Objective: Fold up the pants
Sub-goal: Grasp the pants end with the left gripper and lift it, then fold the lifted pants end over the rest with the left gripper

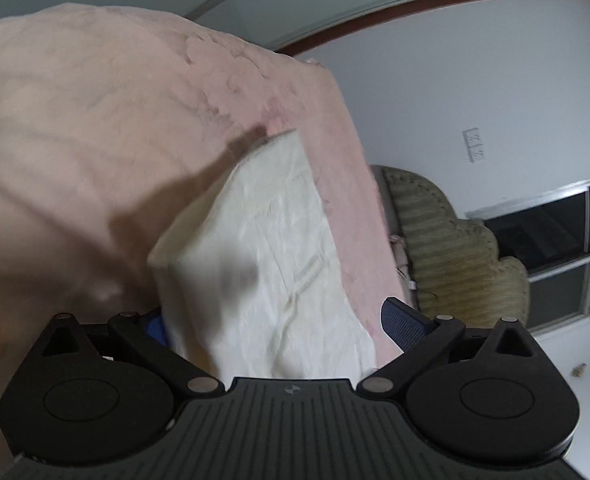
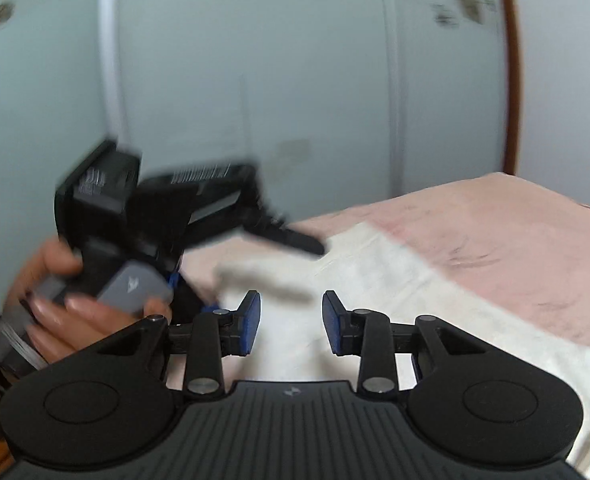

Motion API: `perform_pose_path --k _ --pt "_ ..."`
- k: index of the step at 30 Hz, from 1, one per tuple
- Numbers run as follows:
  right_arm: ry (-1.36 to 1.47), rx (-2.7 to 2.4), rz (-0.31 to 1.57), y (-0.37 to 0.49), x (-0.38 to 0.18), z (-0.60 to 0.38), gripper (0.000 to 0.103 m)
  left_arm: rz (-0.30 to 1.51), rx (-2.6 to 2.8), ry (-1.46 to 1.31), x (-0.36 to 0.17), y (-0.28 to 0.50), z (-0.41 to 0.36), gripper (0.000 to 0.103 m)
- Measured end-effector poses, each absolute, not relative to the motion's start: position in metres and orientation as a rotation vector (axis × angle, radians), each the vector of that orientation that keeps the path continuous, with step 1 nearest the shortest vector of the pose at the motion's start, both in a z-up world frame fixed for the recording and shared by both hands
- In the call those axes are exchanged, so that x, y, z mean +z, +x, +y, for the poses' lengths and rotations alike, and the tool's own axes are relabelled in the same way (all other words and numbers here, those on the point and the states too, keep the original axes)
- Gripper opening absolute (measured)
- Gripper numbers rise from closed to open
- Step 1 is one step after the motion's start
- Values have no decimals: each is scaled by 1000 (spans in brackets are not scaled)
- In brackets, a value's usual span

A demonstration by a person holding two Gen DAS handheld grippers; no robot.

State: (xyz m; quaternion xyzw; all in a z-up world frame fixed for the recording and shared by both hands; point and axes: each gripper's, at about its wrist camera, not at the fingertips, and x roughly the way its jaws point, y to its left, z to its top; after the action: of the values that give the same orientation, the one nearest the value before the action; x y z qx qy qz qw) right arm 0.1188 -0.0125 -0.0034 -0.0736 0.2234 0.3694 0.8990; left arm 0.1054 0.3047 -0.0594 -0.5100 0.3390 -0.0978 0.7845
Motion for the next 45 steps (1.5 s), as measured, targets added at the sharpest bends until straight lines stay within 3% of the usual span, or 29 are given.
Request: perform_pose_path --k 5,7,9,11,12,15,17,21,23,26,35,45 --pt "-278 639 644 143 -49 -9 34 707 -155 -1010 -52 122 301 94" --pt "-243 637 629 143 -56 -13 36 717 -119 -950 -49 125 298 78" --pt "-204 654 630 142 -52 -17 37 743 -67 -848 -45 128 295 35" --pt "-159 664 606 145 -44 -31 40 755 -26 -757 -39 127 290 18" --pt "-146 656 584 140 -41 -34 41 738 -29 -734 -35 124 287 16" --pt "-139 631 520 145 -28 -45 44 667 -18 -619 -12 109 269 14" --pt "-140 614 480 142 -18 -54 52 607 -23 -512 10 97 247 14" --pt "-132 616 391 127 -4 -79 55 474 -79 -342 55 65 195 14" --pt "-123 620 343 119 2 -94 63 429 -119 -300 70 53 169 14" --pt "-117 636 264 105 10 -120 65 390 -189 -251 83 41 129 14" --pt "-115 579 236 64 14 -214 67 404 -372 -139 78 26 9 15" --pt "-115 404 305 22 -7 -291 67 480 -536 -2 34 32 -110 18"
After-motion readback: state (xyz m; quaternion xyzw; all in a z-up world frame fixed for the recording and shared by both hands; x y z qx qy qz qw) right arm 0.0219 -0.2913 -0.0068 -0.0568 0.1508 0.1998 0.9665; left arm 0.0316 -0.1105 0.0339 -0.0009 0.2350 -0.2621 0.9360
